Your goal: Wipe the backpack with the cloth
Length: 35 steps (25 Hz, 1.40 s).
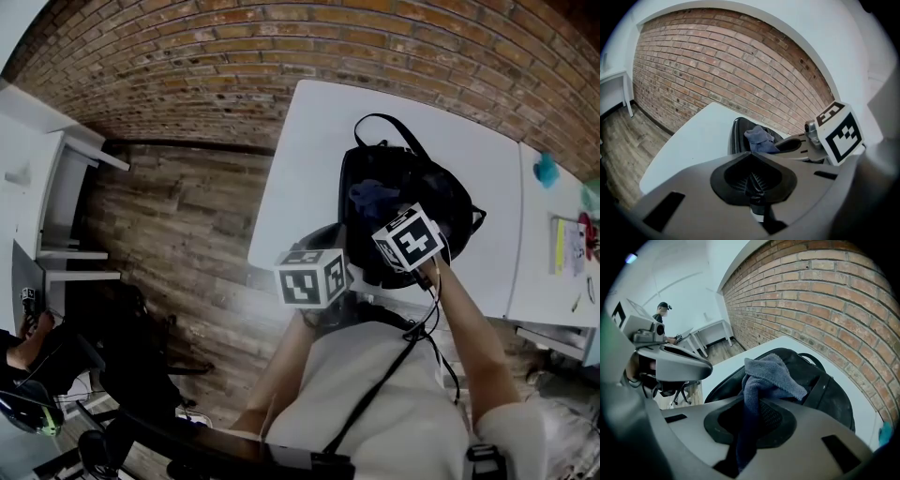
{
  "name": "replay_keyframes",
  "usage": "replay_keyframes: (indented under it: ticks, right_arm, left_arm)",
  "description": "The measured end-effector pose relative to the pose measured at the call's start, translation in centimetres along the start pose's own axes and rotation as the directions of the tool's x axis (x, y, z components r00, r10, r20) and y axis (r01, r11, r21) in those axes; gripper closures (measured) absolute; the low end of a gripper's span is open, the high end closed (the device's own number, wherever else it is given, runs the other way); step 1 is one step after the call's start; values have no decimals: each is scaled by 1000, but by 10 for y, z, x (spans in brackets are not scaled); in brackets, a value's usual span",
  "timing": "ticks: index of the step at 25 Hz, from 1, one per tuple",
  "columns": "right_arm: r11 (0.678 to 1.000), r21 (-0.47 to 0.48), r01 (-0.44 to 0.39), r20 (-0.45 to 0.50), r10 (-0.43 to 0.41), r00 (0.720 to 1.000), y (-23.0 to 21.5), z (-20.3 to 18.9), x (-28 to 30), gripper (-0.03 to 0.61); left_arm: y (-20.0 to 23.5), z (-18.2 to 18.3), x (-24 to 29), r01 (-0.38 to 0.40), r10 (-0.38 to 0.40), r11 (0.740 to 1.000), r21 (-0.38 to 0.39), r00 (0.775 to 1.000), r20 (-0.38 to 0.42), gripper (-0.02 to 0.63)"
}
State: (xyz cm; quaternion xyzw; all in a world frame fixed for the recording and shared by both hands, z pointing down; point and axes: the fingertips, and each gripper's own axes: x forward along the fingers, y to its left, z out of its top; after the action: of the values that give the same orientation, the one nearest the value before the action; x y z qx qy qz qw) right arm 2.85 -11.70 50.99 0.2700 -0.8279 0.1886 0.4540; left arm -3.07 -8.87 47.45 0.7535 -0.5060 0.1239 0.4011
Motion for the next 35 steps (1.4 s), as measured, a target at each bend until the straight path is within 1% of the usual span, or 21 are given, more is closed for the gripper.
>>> replay_keyframes:
  ticks: [10,17,22,30,35]
  right_arm:
    - [1000,4,-23,-16,23,1000,17,-13,-4,532]
    - [998,3,-60,-31,60,998,36,-24,-9,532]
    - [994,38,-98,-33,99,995,46,-34,-12,532]
    - [992,58,-116,-38,119,992,52,-43,-16,531]
    - [988,77,-134,-17,136,991,48,-39,-22,532]
  left_arm:
    - [-4,0,3,14,-14,1000,8,1000,-11,611]
    - [-5,1,5,21,-21,1000,8,1000,-16,611]
    - [-7,1,8,23,-23,1000,11,1000,-20,611]
    - [-11,-1,12,32,-31,999,19,999,-28,611]
    - [-15,2,15,35,-34,999,22,999,-27,611]
